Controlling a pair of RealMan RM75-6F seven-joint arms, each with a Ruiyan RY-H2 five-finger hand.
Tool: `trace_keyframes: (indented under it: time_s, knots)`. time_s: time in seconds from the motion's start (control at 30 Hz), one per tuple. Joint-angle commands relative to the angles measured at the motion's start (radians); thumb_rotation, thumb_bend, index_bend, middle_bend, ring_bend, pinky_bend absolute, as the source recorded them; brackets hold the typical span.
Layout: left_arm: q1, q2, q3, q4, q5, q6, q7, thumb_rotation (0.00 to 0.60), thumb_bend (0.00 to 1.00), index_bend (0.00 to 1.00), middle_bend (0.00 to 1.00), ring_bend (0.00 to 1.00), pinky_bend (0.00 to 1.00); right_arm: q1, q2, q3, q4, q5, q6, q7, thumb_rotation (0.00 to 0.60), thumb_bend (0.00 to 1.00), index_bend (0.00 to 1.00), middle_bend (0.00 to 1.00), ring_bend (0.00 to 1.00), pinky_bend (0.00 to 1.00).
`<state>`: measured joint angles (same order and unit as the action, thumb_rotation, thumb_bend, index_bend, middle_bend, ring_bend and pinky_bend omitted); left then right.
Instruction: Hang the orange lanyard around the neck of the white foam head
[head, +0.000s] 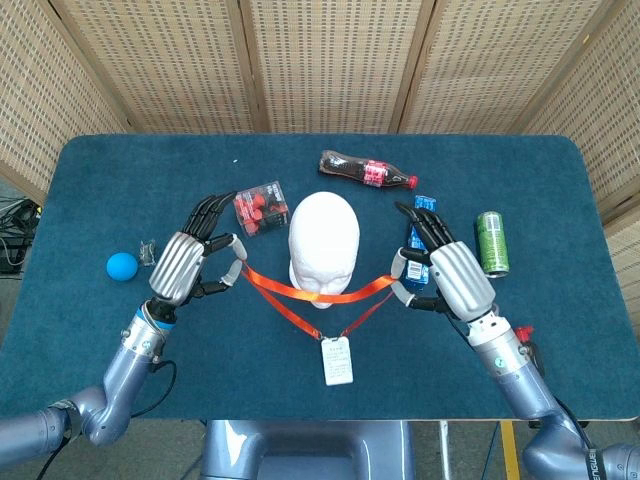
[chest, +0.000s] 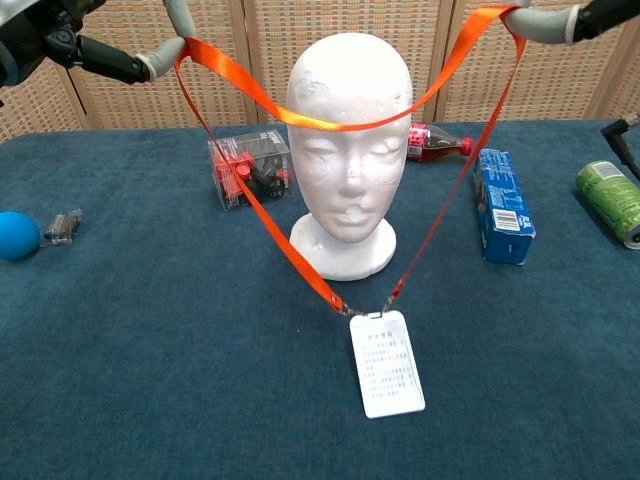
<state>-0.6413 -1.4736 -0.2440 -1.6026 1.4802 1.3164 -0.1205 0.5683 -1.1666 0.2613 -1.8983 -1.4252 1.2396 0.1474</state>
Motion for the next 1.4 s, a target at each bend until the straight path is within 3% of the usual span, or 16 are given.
trace_keyframes:
  time_s: [0.03,0.47,0.6,0.8,0.83,0.9,0.97,1.0,1.07,1.17,1.4]
  knots:
    - [-0.030,0.028,-0.055,-0.030,-0.086,-0.067,0.025,0.600,0.53,0.72,0.00,0.00,0.00,0.038,0.000,0.061,-0.022,0.101,-0.045,0.012,0.600,0.63,0.69,0.00,0.00,0.00]
    - [-0.111,0.015,-0.169,0.028,-0.329,-0.186,0.108,0.600,0.53,0.72,0.00,0.00,0.00,0.156,-0.032,0.207,0.051,0.367,-0.096,-0.098,0.600,0.63,0.70,0.00,0.00,0.00]
    - [-0.137,-0.001,-0.205,0.085,-0.411,-0.215,0.116,0.600,0.53,0.72,0.00,0.00,0.00,0.202,-0.064,0.270,0.113,0.507,-0.122,-0.091,0.600,0.63,0.70,0.00,0.00,0.00]
    - [-0.155,-0.016,-0.219,0.133,-0.480,-0.236,0.136,0.600,0.53,0.68,0.00,0.00,0.00,0.264,-0.093,0.289,0.206,0.614,-0.165,-0.147,0.600,0.63,0.70,0.00,0.00,0.00]
    - [-0.158,-0.020,-0.220,0.141,-0.490,-0.241,0.137,0.600,0.53,0.66,0.00,0.00,0.00,0.276,-0.100,0.286,0.226,0.632,-0.173,-0.163,0.600,0.63,0.70,0.00,0.00,0.00]
    - [-0.167,-0.028,-0.208,0.172,-0.507,-0.275,0.137,0.600,0.50,0.46,0.00,0.00,0.00,0.309,-0.122,0.269,0.285,0.695,-0.216,-0.208,0.600,0.63,0.66,0.00,0.00,0.00]
    - [-0.175,-0.023,-0.196,0.186,-0.524,-0.317,0.138,0.600,0.29,0.09,0.00,0.00,0.00,0.329,-0.132,0.256,0.319,0.737,-0.248,-0.238,0.600,0.55,0.46,0.00,0.00,0.00]
    - [-0.177,-0.023,-0.195,0.191,-0.534,-0.329,0.137,0.600,0.20,0.02,0.00,0.00,0.00,0.336,-0.133,0.246,0.335,0.761,-0.268,-0.254,0.600,0.49,0.37,0.00,0.00,0.00]
    - [-0.182,-0.033,-0.199,0.209,-0.534,-0.330,0.122,0.600,0.03,0.00,0.00,0.00,0.00,0.348,-0.141,0.241,0.363,0.786,-0.281,-0.269,0.600,0.25,0.16,0.00,0.00,0.00]
    - [-0.183,-0.046,-0.199,0.233,-0.522,-0.323,0.099,0.600,0.02,0.00,0.00,0.00,0.00,0.351,-0.154,0.234,0.391,0.791,-0.278,-0.270,0.600,0.10,0.09,0.00,0.00,0.00]
    - [-0.165,-0.027,-0.193,0.241,-0.470,-0.300,0.047,0.600,0.02,0.00,0.00,0.00,0.00,0.327,-0.148,0.228,0.402,0.757,-0.256,-0.244,0.600,0.06,0.09,0.00,0.00,0.00]
